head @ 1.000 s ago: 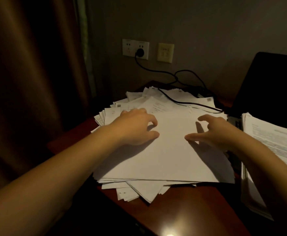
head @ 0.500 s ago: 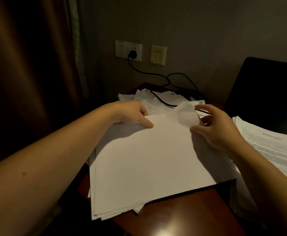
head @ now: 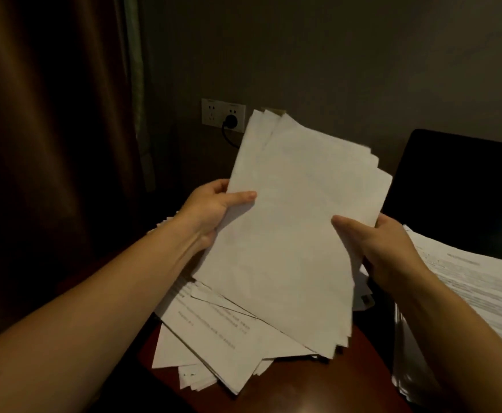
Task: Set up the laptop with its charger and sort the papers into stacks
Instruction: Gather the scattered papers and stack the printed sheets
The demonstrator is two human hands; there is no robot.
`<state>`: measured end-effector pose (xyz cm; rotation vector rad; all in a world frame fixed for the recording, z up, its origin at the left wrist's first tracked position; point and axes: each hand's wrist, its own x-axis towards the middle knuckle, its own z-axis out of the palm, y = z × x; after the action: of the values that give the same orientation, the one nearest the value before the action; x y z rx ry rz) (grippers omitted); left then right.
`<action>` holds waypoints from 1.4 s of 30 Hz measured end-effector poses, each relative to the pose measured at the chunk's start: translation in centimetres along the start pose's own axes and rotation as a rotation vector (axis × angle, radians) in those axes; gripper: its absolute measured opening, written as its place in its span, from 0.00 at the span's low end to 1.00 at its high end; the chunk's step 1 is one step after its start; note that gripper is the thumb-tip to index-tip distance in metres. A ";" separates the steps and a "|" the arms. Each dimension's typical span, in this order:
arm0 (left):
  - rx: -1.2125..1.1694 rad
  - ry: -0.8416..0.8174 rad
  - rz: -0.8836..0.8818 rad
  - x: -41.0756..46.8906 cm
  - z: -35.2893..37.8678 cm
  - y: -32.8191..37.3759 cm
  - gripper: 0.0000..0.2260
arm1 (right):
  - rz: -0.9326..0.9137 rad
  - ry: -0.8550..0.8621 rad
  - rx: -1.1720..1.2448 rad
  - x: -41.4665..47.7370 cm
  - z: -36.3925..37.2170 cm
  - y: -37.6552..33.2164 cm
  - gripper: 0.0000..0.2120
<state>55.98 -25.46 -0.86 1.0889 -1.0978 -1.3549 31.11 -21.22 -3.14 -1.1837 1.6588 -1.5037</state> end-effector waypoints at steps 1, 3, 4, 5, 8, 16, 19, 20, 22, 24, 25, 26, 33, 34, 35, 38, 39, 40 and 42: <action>-0.026 -0.031 -0.001 -0.2 0.2 -0.2 0.10 | -0.013 0.028 0.014 0.1 -0.2 -0.1 0.18; -0.024 -0.057 -0.001 -0.4 0.5 -0.5 0.10 | -0.053 0.094 0.008 0.2 -0.8 -0.7 0.15; -0.001 -0.056 0.001 -0.4 0.6 -0.6 0.11 | -0.059 0.109 0.021 0.2 -1.2 -1.1 0.14; 0.021 -0.054 0.006 -0.5 0.8 -0.6 0.11 | -0.054 0.109 0.052 0.3 -1.6 -1.3 0.11; -0.002 -0.039 0.013 -0.7 1.3 -0.5 0.12 | -0.005 0.043 0.018 0.3 -2.4 -1.8 0.12; -0.200 -0.145 -0.006 -1.1 2.1 0.2 0.16 | -0.050 -0.025 -0.061 0.4 -4.1 -2.5 0.11; -0.118 -0.164 -0.002 -1.3 2.7 0.3 0.15 | -0.047 -0.081 -0.042 0.4 -4.9 -2.8 0.09; -0.095 -0.167 -0.002 -1.4 2.9 0.4 0.14 | -0.044 -0.086 -0.030 0.5 -5.1 -2.8 0.09; -0.088 -0.179 0.000 -1.4 2.9 0.9 0.13 | -0.075 -0.007 -0.081 1.0 -5.4 -2.7 0.08; -0.127 -0.196 0.003 -1.4 2.5 1.5 0.14 | -0.143 0.174 -0.299 1.4 -5.8 -2.4 0.03; -0.160 -0.207 0.004 -1.5 2.3 1.8 0.15 | -0.175 0.256 -0.416 1.4 -6.0 -2.2 0.02; -0.202 -0.224 0.006 -1.5 2.2 2.2 0.16 | -0.208 0.310 -0.505 1.2 -6.2 -2.1 0.04; -0.365 -0.524 -0.025 -1.9 3.5 3.7 0.18 | -0.271 0.376 -0.585 0.6 -6.2 -1.9 0.17; -0.400 -0.553 -0.023 -2.0 3.8 4.0 0.17 | -0.264 0.375 -0.578 0.6 -6.4 -1.9 0.18; -0.437 -0.576 -0.020 -2.0 4.2 4.2 0.16 | -0.253 0.377 -0.570 0.6 -6.5 -1.9 0.18; -0.496 -0.640 0.007 -2.0 5.0 4.8 0.15 | -0.204 0.396 -0.543 0.2 -6.5 -1.8 0.18; -0.501 -0.652 0.009 -2.0 5.2 4.9 0.16 | -0.188 0.402 -0.538 0.2 -6.5 -1.8 0.18; -0.502 -0.667 0.007 -1.9 5.3 5.0 0.16 | -0.181 0.398 -0.538 0.3 -6.6 -1.6 0.18; -0.480 -0.695 -0.002 -1.9 5.7 5.1 0.16 | -0.186 0.362 -0.500 0.5 -6.9 -1.8 0.16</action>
<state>51.32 -23.59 5.19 0.2585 -1.1501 -1.9397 25.24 -18.53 -0.13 -1.4125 2.3203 -1.5292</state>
